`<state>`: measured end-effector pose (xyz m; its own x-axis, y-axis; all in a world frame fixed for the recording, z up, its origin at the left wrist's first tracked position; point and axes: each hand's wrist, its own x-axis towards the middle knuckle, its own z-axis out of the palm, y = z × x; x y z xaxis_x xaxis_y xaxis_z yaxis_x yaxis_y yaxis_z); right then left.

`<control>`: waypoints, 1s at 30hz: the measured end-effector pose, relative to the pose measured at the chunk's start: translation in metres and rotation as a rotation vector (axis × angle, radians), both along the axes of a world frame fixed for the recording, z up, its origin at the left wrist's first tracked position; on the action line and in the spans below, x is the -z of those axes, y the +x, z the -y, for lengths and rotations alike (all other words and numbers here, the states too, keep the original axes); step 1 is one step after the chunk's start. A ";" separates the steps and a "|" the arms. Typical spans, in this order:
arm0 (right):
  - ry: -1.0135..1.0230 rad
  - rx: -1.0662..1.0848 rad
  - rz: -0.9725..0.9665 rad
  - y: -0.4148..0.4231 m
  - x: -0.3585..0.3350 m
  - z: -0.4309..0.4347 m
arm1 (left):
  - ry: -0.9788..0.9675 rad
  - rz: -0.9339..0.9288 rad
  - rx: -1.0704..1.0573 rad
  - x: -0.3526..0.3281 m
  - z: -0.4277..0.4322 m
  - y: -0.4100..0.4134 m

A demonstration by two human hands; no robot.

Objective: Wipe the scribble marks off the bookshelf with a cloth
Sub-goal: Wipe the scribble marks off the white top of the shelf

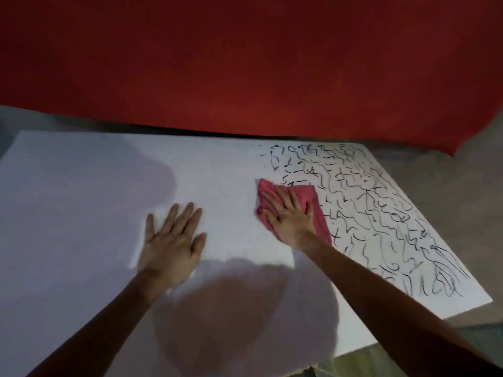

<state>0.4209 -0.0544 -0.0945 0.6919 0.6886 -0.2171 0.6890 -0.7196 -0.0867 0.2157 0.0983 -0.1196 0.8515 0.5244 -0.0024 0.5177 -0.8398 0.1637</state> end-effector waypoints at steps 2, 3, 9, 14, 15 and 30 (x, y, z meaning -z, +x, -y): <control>0.008 0.000 0.014 0.031 -0.001 -0.017 | 0.015 0.055 0.028 -0.002 0.000 -0.002; 0.022 0.001 0.015 0.047 -0.001 -0.027 | 0.029 0.086 0.047 -0.001 0.000 -0.003; 0.045 0.009 0.018 0.112 0.001 -0.071 | 0.100 0.084 0.055 0.005 -0.003 -0.004; 0.087 -0.007 -0.009 0.129 -0.001 -0.090 | 0.091 0.041 0.047 0.007 -0.008 -0.004; 0.082 -0.017 -0.025 0.125 -0.003 -0.088 | 0.067 0.051 0.046 0.007 -0.009 -0.005; 0.140 -0.366 0.128 -0.002 0.012 0.069 | -0.082 -0.003 -0.336 -0.011 0.032 0.055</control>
